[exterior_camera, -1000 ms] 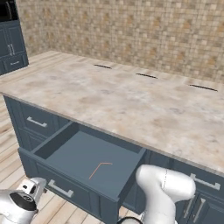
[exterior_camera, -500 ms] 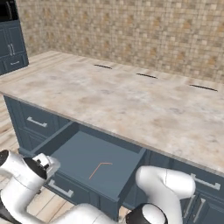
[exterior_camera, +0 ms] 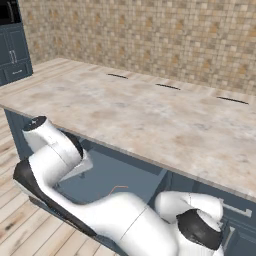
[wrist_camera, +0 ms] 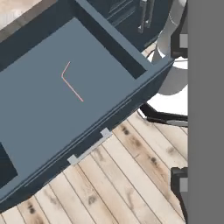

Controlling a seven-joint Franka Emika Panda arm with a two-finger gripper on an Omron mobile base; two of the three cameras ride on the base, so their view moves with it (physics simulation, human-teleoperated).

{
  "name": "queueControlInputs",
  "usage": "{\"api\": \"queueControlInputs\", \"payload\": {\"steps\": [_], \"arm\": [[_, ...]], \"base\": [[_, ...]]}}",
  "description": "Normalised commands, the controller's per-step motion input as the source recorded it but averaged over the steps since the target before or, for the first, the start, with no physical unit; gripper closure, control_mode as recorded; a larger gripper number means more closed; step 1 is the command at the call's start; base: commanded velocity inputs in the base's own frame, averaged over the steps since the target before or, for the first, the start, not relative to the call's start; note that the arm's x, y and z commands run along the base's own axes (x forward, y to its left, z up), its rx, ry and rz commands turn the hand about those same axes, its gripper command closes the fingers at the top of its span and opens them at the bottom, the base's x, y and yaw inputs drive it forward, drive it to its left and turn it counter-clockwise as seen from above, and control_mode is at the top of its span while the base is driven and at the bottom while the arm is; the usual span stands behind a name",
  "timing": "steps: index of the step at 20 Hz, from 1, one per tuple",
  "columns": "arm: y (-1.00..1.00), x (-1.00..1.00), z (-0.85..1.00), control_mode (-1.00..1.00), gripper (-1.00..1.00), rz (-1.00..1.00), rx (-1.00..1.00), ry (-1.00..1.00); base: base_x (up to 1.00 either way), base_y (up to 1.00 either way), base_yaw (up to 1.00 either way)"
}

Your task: Take a straw from the drawer in front and place it inside the glass cup on the dining counter.

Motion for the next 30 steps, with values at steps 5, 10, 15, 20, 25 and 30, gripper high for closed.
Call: {"api": "queueControlInputs", "payload": {"steps": [5, 10, 15, 20, 25, 30], "arm": [[-0.77, 0.0, 0.61, -1.0, -1.0, -0.37, 0.08, -0.02], [-0.94, 0.1, 0.02, -1.0, -1.0, -0.42, 0.05, 0.0], [-0.83, 0.33, -0.12, -1.0, -1.0, -0.4, 0.01, 0.0], [-0.2, 0.38, -0.31, -1.0, -1.0, -0.28, 0.0, 0.0], [-0.03, 0.35, -0.44, -1.0, -1.0, -0.25, 0.0, 0.0], [-0.07, 0.56, -0.48, -1.0, -1.0, -0.17, 0.0, 0.0]], "base": [[0.0, 0.0, 0.0], [0.0, 0.0, 0.0], [0.0, 0.0, 0.0], [0.0, 0.0, 0.0], [0.0, 0.0, 0.0], [0.0, 0.0, 0.0]]}}
